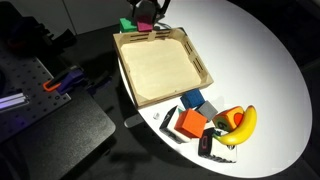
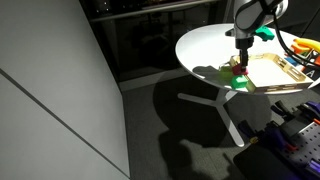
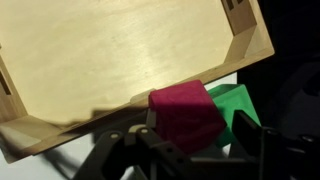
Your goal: Put the pink block on the brown object
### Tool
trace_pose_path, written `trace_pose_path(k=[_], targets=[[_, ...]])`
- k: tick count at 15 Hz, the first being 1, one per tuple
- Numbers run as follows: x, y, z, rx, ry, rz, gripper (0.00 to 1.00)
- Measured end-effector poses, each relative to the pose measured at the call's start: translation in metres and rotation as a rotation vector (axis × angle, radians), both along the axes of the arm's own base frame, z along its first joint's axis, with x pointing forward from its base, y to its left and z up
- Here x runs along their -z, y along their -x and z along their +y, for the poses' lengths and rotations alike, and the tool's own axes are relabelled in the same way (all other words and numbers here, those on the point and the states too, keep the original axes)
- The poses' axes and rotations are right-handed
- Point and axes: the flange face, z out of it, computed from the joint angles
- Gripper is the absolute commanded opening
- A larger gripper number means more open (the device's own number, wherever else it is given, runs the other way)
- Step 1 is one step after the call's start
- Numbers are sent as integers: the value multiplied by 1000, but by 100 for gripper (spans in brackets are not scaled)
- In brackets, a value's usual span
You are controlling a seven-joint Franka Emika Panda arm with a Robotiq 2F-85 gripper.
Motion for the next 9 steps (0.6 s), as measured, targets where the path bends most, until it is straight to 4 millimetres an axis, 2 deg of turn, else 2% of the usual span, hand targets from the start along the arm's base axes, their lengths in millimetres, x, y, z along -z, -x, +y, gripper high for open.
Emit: trace_pose_path(k=[2,9], targets=[[0,0,-2,3,-1,-3,37],[-8,-1,-10,19,0,-24,31]])
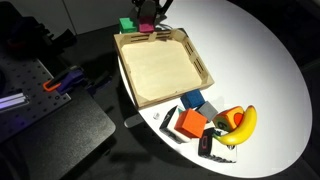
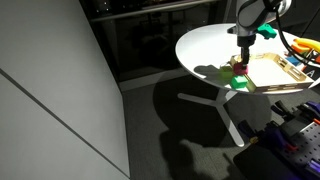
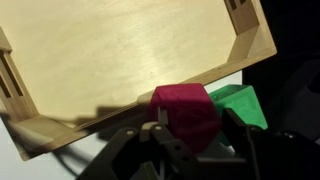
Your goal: Put the pink block on the brown object
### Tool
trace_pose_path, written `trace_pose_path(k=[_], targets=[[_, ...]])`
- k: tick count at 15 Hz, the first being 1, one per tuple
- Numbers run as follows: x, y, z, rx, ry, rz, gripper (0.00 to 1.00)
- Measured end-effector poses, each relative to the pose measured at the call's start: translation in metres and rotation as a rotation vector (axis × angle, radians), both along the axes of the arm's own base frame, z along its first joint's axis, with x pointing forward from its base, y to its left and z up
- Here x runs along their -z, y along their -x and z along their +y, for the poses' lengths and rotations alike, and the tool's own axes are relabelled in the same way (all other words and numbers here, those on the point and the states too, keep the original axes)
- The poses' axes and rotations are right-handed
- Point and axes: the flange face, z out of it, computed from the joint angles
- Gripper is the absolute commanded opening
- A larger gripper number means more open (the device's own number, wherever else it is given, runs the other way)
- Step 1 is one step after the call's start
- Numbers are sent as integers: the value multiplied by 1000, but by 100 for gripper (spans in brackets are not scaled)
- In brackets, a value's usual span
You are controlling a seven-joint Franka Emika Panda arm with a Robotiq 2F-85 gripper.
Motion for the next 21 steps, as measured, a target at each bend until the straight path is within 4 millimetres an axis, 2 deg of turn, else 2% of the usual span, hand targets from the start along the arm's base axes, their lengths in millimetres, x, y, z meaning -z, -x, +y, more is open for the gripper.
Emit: trace_pose_path(k=[6,9,12,13,14,15,17,18,21], targets=[[-34,4,-16,51,-6,-52,31],[-46,20,-28,96,-12,-58,31],[-46,43,-44,143,-10,-41,31],[-45,50,-49,159,-11,-34,38],[-44,57,-53,174,-13,-27,81],[-43,64,-57,186,-14,-20,83],[-42,75,-63,204,-14,-11,97],[-43,79,-65,209,-14,-11,100],[-54,85,-64,219,-16,-39,100]])
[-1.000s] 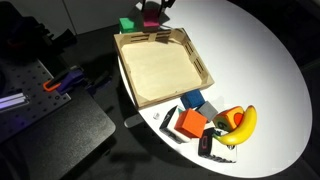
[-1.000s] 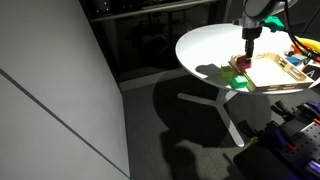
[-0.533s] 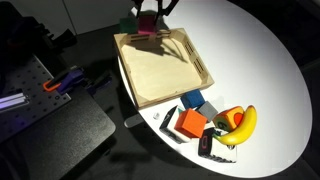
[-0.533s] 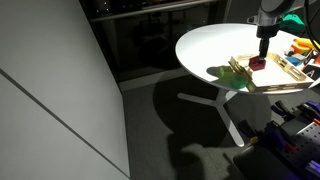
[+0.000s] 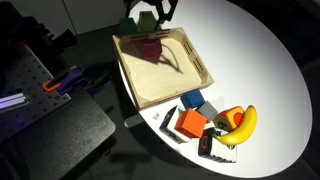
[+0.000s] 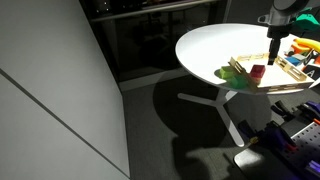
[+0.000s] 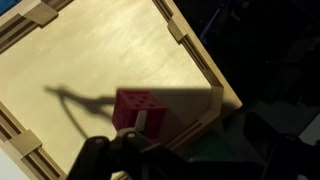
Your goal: Put the pink block on the brown object
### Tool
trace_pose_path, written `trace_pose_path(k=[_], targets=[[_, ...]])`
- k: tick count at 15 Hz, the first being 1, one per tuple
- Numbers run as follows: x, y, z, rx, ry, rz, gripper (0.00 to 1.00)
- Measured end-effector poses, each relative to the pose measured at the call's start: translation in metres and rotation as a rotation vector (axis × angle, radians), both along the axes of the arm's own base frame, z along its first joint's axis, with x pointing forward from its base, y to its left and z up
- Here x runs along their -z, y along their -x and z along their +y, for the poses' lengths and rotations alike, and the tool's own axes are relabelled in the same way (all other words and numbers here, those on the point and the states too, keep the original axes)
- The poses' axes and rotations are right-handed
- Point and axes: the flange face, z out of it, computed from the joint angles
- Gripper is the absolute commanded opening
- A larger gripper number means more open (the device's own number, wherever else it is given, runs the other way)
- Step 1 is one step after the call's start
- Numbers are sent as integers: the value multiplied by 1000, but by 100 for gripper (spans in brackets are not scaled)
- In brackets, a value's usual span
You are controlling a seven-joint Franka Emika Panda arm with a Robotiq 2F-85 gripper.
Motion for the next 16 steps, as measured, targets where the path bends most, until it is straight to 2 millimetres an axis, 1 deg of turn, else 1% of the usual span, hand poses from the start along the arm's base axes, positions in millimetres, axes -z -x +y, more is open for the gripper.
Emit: trace_pose_path(k=[4,9,12,16], targets=[[-29,3,3,88,-26,-101,100],[-64,11,6,285,-58,-192,100],[-77,19,5,414,-44,-206,100],[-93,35,9,562,-26,-161,100]])
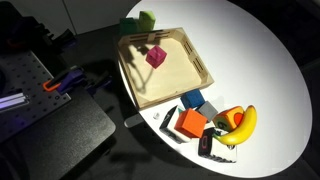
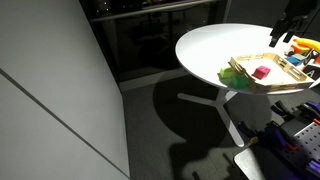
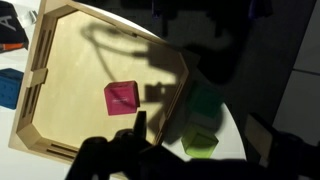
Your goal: Put the pink block on the brown object
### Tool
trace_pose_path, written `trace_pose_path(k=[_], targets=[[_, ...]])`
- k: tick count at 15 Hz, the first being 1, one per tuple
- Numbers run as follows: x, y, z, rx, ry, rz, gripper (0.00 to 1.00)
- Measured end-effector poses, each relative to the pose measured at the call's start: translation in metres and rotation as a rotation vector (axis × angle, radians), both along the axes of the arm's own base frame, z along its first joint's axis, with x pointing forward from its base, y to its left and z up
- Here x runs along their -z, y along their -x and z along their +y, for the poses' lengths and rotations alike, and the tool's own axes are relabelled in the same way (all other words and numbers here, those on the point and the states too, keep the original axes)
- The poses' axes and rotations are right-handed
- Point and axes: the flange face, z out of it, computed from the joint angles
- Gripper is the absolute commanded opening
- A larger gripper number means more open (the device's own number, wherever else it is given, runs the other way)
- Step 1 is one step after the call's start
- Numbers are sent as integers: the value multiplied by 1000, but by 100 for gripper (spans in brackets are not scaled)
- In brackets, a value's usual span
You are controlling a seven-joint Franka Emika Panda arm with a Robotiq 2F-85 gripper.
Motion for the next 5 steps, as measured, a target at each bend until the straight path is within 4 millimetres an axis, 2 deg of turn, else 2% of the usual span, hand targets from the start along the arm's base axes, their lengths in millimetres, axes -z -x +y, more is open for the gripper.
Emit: trace_pose_path(k=[5], targets=[[-15,11,4,69,3,-18,100]])
